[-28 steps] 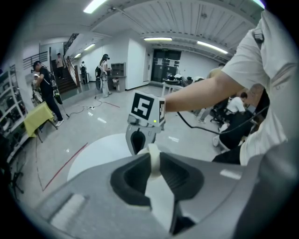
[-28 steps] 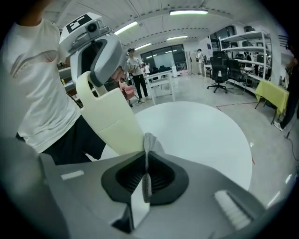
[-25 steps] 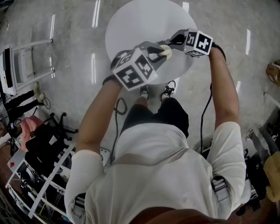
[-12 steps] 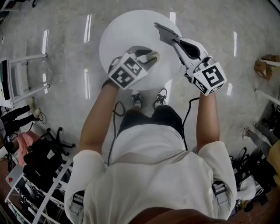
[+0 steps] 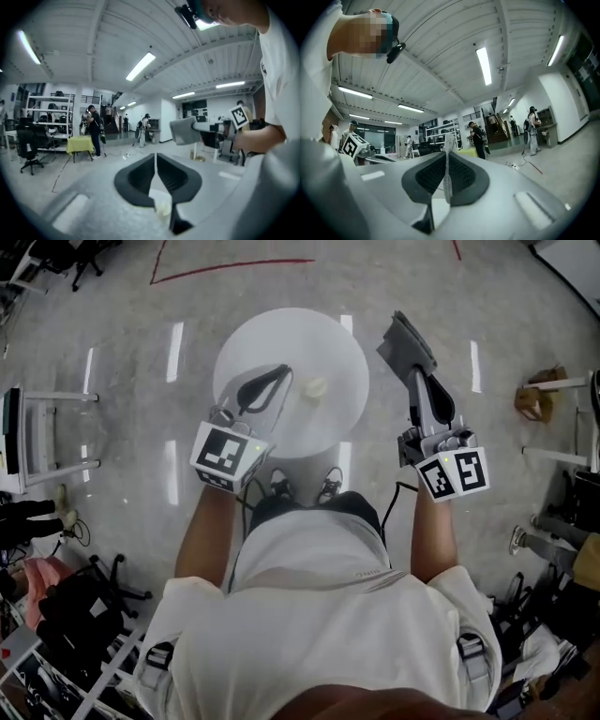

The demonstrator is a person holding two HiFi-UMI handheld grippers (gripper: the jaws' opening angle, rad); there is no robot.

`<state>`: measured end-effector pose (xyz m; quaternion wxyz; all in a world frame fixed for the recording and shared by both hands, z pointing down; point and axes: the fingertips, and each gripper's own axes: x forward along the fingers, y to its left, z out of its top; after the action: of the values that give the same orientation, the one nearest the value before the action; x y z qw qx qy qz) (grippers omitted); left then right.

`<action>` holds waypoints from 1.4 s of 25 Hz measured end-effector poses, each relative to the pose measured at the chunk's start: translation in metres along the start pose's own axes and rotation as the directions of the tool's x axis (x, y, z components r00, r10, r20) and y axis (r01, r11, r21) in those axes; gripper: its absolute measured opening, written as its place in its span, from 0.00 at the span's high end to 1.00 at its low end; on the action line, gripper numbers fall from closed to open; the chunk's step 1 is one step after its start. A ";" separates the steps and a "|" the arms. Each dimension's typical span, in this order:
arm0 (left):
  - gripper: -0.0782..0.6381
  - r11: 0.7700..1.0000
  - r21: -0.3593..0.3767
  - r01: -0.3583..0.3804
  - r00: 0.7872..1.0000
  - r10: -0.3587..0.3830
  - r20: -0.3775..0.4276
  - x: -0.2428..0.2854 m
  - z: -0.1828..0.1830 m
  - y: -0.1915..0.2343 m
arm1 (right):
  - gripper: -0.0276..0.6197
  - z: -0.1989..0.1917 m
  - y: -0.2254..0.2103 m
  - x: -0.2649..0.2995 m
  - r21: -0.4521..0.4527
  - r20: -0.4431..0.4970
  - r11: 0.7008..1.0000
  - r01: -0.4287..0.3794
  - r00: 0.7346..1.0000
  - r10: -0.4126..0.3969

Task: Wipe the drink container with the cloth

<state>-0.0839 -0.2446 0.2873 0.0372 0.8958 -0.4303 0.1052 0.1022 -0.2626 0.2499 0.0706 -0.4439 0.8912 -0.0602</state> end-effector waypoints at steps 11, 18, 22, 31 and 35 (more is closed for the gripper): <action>0.89 0.978 -0.012 -0.206 0.942 0.202 0.269 -0.115 0.110 -0.016 | 0.94 0.105 0.047 -0.069 -0.064 0.129 0.998 0.016 0.992 -0.007; 0.89 0.973 -0.016 -0.229 0.925 0.222 0.307 -0.160 0.128 -0.027 | 0.94 0.131 0.090 -0.091 -0.154 0.130 0.988 -0.012 0.991 0.033; 0.89 0.976 -0.003 -0.216 0.925 0.206 0.320 -0.164 0.138 -0.031 | 0.94 0.143 0.106 -0.096 -0.209 0.135 0.978 -0.013 0.990 0.041; 0.89 0.984 0.024 -0.179 0.932 0.162 0.325 -0.171 0.142 -0.042 | 0.94 0.143 0.116 -0.105 -0.205 0.139 0.979 0.001 0.990 0.028; 0.89 0.985 0.027 -0.171 0.932 0.153 0.329 -0.169 0.142 -0.042 | 0.94 0.138 0.121 -0.105 -0.219 0.122 0.976 -0.011 0.992 0.038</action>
<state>-0.1315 -0.1115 0.1126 -0.0677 0.8630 -0.4997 -0.0296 0.0950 -0.1127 0.1010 0.0782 -0.4408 0.8917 0.0666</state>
